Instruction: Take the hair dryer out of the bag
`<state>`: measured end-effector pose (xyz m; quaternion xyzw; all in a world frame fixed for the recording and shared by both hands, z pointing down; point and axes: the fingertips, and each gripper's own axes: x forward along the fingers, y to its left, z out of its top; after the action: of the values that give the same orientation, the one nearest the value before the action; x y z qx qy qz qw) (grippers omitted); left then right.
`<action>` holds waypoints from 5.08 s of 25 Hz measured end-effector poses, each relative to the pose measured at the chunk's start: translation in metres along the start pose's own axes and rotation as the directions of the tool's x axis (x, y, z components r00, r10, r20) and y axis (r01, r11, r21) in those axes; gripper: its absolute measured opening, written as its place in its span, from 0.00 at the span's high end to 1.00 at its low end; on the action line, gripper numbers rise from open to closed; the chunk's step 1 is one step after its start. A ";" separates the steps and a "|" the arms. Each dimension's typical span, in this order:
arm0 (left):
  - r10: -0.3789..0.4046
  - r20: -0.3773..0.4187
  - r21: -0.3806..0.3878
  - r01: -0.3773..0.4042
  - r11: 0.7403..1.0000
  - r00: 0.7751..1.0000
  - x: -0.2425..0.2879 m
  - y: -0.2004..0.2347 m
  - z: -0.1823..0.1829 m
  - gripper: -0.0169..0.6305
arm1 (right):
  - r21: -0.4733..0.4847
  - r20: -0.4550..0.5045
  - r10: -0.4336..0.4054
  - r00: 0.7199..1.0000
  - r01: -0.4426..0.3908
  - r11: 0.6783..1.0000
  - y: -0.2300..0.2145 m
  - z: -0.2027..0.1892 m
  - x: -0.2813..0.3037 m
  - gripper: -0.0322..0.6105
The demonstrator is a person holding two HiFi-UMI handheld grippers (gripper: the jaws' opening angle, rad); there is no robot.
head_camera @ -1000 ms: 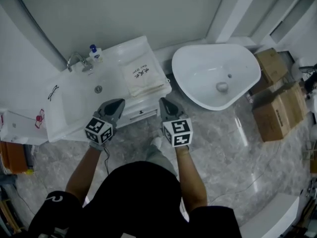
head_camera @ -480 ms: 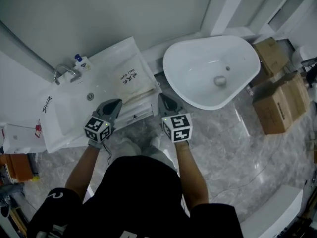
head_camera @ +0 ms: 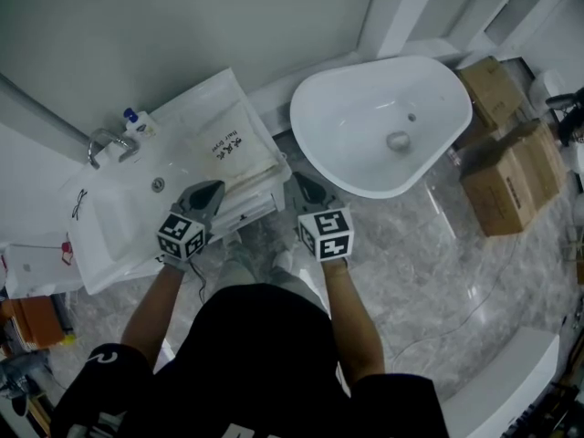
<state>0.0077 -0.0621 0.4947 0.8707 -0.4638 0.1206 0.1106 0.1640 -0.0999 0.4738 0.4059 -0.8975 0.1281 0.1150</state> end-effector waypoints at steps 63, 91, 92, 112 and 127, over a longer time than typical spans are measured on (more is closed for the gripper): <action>-0.379 -0.256 -0.002 0.391 0.920 0.889 0.156 0.111 -0.063 0.94 | 0.064 -0.271 -0.060 0.961 0.080 0.995 0.036 -0.110 0.183 0.96; -0.411 -0.021 -0.213 0.398 0.892 0.911 0.201 0.186 -0.050 0.94 | -0.245 -0.463 -0.141 0.875 0.026 0.969 -0.014 -0.147 0.343 0.63; -0.404 -0.020 -0.219 0.390 0.894 0.915 0.203 0.189 -0.051 0.93 | -0.264 -0.477 -0.141 0.868 0.012 0.964 -0.016 -0.147 0.347 0.63; -0.200 -0.184 -0.259 0.149 0.954 0.962 0.201 0.277 -0.112 0.88 | -0.337 -0.716 -0.006 0.698 -0.337 0.879 -0.027 -0.166 0.373 0.52; -0.179 -0.192 -0.241 0.131 0.962 0.965 0.205 0.278 -0.115 0.88 | -0.279 -0.816 0.045 0.577 -0.459 0.843 -0.027 -0.177 0.372 0.66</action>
<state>-0.1261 -0.3385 0.6904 0.8683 -0.3901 0.1503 0.2670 -0.0365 -0.3196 0.7597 0.1319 -0.8080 0.0899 0.5672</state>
